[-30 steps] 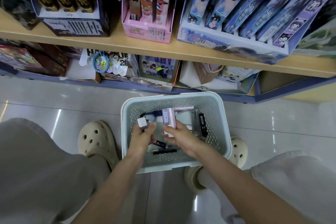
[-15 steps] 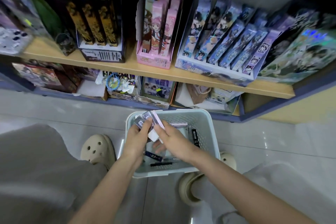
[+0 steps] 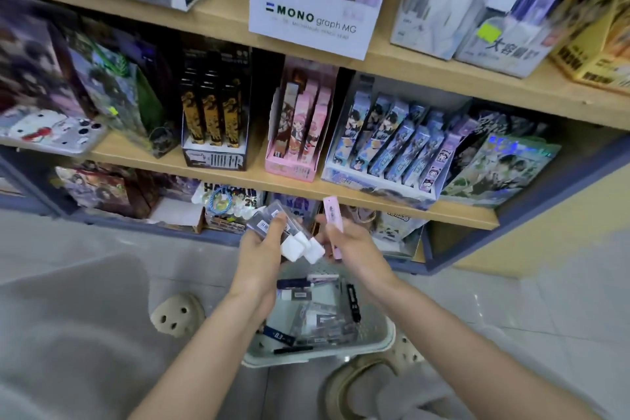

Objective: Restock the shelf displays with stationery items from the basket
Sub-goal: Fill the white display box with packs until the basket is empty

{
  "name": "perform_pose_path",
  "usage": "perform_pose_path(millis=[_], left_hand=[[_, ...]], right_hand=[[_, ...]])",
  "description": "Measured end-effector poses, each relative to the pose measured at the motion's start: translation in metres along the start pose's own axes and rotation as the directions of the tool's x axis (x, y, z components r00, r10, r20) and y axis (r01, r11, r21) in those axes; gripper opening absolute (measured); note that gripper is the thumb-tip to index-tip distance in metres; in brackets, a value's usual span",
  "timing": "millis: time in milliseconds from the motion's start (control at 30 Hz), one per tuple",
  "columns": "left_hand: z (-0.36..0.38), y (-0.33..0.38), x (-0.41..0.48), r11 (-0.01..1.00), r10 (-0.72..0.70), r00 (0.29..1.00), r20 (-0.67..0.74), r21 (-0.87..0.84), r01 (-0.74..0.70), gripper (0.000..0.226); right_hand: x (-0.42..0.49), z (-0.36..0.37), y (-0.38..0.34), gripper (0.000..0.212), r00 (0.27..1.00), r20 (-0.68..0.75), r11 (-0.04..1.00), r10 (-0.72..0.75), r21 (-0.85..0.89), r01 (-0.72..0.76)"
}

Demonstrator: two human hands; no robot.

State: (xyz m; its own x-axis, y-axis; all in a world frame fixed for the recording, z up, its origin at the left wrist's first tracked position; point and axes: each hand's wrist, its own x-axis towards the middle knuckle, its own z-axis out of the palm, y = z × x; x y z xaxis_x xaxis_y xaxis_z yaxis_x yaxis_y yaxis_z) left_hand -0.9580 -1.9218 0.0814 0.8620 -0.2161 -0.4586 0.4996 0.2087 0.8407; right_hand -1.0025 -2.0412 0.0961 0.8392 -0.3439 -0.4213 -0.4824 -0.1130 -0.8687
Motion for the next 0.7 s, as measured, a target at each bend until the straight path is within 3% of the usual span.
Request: perform_pose_path(millis=[200, 333, 400, 567, 700], left_hand=[[0.008, 0.061, -0.017, 0.989, 0.138, 0.984, 0.113, 0.042, -0.143, 0.018], [0.016, 0.101, -0.024, 0.968, 0.223, 0.957, 0.185, 0.069, -0.240, 0.015], [0.018, 0.118, -0.024, 0.958, 0.255, 0.943, 0.213, 0.075, -0.276, 0.015], [0.022, 0.151, -0.018, 0.949, 0.286, 0.933, 0.218, 0.070, -0.307, 0.016], [0.023, 0.165, -0.009, 0.952, 0.289, 0.939, 0.189, 0.045, -0.302, 0.018]], right_hand=[[-0.015, -0.033, -0.046, 0.019, 0.998, -0.016, 0.998, -0.061, -0.035, 0.060], [-0.023, -0.052, -0.084, 0.006, 0.976, -0.035, 0.951, -0.216, -0.232, 0.203], [-0.026, -0.059, -0.105, 0.007, 0.949, -0.074, 0.929, -0.307, -0.238, 0.282], [-0.035, -0.079, -0.164, 0.005, 0.828, -0.165, 0.822, -0.536, -0.324, 0.468], [-0.035, -0.090, -0.211, 0.010, 0.646, -0.272, 0.698, -0.713, -0.362, 0.618]])
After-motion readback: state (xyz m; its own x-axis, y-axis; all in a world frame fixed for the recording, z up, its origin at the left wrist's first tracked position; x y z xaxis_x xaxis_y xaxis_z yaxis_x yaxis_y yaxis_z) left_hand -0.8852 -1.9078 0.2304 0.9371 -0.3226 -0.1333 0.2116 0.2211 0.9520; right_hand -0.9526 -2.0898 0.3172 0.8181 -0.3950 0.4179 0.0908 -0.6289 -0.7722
